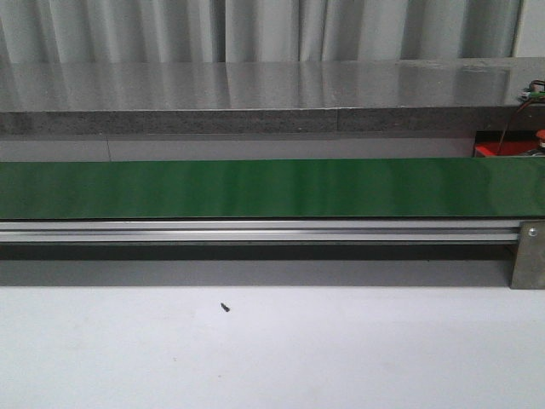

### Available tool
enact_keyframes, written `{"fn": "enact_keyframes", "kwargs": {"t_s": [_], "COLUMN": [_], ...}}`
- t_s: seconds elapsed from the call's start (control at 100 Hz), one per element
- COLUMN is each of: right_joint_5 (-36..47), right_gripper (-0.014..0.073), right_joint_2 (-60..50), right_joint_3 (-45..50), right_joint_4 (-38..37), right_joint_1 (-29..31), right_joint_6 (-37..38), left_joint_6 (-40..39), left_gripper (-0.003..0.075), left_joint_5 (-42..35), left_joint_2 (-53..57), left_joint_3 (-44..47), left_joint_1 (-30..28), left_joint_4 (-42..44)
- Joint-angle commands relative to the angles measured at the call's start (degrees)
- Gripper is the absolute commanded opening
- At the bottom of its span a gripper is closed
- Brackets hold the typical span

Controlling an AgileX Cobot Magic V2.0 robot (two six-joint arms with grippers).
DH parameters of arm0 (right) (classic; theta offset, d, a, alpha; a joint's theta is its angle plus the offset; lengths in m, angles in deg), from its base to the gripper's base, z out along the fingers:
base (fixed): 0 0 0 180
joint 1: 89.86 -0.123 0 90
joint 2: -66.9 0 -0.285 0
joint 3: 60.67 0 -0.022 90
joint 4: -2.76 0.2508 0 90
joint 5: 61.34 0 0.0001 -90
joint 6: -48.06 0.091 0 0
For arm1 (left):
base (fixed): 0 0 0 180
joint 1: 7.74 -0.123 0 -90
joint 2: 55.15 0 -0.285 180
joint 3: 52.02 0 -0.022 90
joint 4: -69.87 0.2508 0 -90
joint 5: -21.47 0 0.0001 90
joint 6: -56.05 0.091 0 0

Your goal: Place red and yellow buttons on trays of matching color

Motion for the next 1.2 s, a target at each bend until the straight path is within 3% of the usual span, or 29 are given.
{"fn": "enact_keyframes", "kwargs": {"t_s": [0.0, 0.21, 0.45, 0.83, 0.92, 1.12, 1.19], "right_joint_5": [6.6, 15.7, 29.6, 28.5, 28.4, 27.4, 27.4], "right_gripper": [0.0488, 0.0488, 0.0487, 0.0477, 0.0366, -0.0076, -0.0066], "right_joint_2": [-4.9, -11.7, -16.1, -16.8, -16.8, -16.8, -16.8], "right_joint_3": [4.3, 18.1, 28.4, 28.9, 28.9, 28.9, 28.9], "right_joint_4": [2.3, 2.5, 2.5, 2.5, 2.5, 2.5, 2.5], "right_joint_1": [-1.3, -10.5, -13.2, -13.3, -13.3, -13.3, -13.3], "right_joint_6": [0.0, 0.1, 0.9, 0.8, 0.8, 0.8, 0.8], "left_joint_6": [0.0, 0.0, 0.0, 0.0, 0.0, 0.0, 0.0], "left_gripper": [-0.002, -0.002, -0.002, -0.002, -0.002, -0.0019, -0.0018], "left_joint_5": [-3.0, -3.0, -3.0, -3.0, -3.0, -3.4, -4.0], "left_joint_2": [-0.2, -0.2, -0.2, -0.2, -0.2, -0.2, -0.2], "left_joint_3": [-1.7, -1.7, -1.7, -1.7, -1.7, -1.7, -1.7], "left_joint_1": [-0.2, -0.2, -0.2, -0.2, -0.2, -0.2, -0.2], "left_joint_4": [-1.9, -1.9, -1.9, -1.9, -1.9, -1.9, -1.9]}}
